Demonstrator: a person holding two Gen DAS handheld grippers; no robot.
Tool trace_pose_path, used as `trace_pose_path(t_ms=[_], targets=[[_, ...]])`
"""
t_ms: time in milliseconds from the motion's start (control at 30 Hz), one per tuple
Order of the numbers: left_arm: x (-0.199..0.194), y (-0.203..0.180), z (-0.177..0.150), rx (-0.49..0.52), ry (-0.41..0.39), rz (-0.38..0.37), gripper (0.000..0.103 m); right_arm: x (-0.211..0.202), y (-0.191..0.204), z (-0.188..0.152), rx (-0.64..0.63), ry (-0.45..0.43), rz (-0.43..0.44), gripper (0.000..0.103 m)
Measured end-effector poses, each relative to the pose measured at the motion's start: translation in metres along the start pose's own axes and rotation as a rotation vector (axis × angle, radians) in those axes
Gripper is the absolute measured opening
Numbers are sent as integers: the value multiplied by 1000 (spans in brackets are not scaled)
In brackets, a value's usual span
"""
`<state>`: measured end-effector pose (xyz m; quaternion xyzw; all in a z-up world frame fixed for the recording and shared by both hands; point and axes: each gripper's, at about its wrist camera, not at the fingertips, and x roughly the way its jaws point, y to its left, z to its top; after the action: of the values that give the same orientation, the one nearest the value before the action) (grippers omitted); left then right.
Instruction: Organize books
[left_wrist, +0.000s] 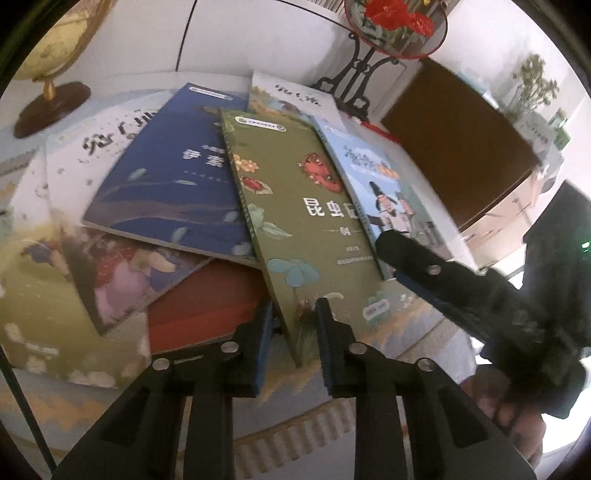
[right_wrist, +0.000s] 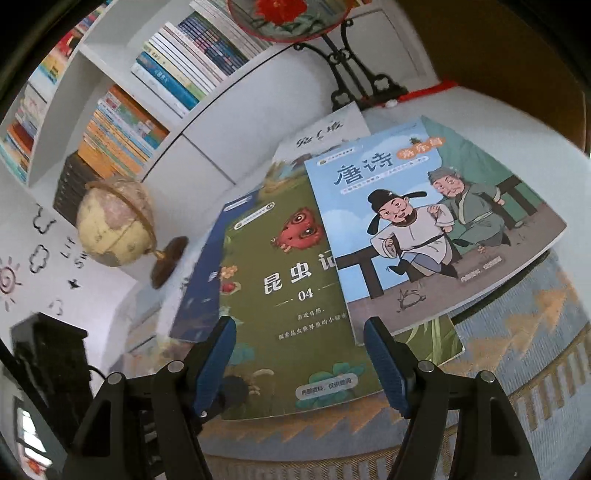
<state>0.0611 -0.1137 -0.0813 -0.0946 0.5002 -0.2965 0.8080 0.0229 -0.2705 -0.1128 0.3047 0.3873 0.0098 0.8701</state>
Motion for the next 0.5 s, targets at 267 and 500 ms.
trace_pose_path(t_ms=[267, 500], targets=[[7, -1, -6, -20, 5, -40, 14, 2, -14, 2, -97, -23, -299, 70], [8, -4, -7, 37, 32, -17, 18, 11, 31, -15, -233, 107, 117, 63]])
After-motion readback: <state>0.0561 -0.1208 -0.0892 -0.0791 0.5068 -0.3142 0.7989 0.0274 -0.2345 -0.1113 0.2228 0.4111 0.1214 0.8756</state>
